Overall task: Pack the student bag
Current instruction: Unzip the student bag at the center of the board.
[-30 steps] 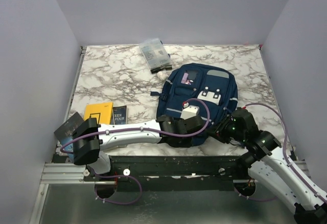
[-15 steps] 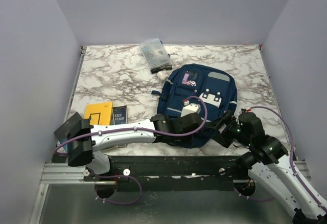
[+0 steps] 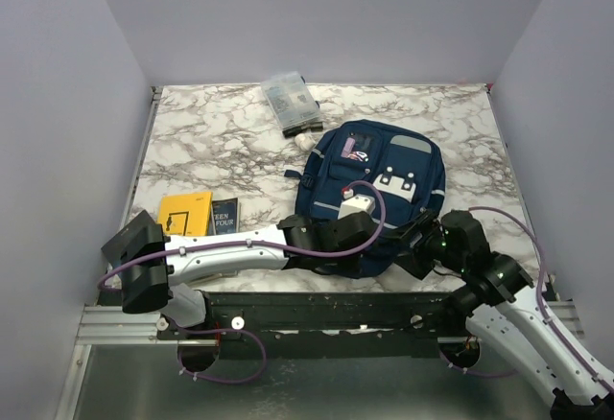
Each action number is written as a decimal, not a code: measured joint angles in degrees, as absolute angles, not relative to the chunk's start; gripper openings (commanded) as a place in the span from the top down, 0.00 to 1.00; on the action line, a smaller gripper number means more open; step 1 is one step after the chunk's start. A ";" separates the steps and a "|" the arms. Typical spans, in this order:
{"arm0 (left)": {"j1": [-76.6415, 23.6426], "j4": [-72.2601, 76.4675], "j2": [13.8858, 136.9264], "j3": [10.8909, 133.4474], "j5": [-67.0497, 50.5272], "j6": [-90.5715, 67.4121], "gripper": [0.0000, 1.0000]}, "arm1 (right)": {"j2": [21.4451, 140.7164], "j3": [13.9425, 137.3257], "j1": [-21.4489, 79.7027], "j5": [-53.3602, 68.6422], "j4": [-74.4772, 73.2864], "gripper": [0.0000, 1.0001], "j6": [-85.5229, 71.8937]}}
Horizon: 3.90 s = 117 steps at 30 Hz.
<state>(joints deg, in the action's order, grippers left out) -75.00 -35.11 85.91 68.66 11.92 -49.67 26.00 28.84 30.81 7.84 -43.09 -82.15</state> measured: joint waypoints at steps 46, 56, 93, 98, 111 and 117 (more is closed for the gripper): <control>-48.01 -17.87 72.66 46.87 -2.50 -47.09 1.00 | 20.64 47.03 34.92 -13.50 -69.91 0.99 -81.91; -40.62 -12.73 89.49 58.63 -17.21 -42.57 1.00 | 14.13 48.18 49.67 -24.43 -74.00 0.99 -92.09; -37.28 -17.23 84.93 57.30 -19.81 -37.15 1.00 | 69.49 57.69 50.19 -13.39 -44.51 0.14 -37.15; -37.23 -17.30 84.18 56.97 -19.92 -37.30 1.00 | 75.77 57.71 50.30 -13.87 -41.36 0.10 -32.47; -37.23 -17.28 84.09 56.82 -19.92 -37.89 1.00 | 88.14 61.43 56.62 -27.86 -38.96 0.11 -27.24; -37.19 -16.43 84.09 56.75 -19.90 -38.26 1.00 | 94.00 64.45 60.34 -38.44 -40.56 0.92 -32.34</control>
<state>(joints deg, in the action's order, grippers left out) -37.19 -16.43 84.09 56.75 -19.90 -38.26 94.00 64.45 60.34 -38.44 -40.56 -32.34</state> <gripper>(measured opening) 0.016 0.447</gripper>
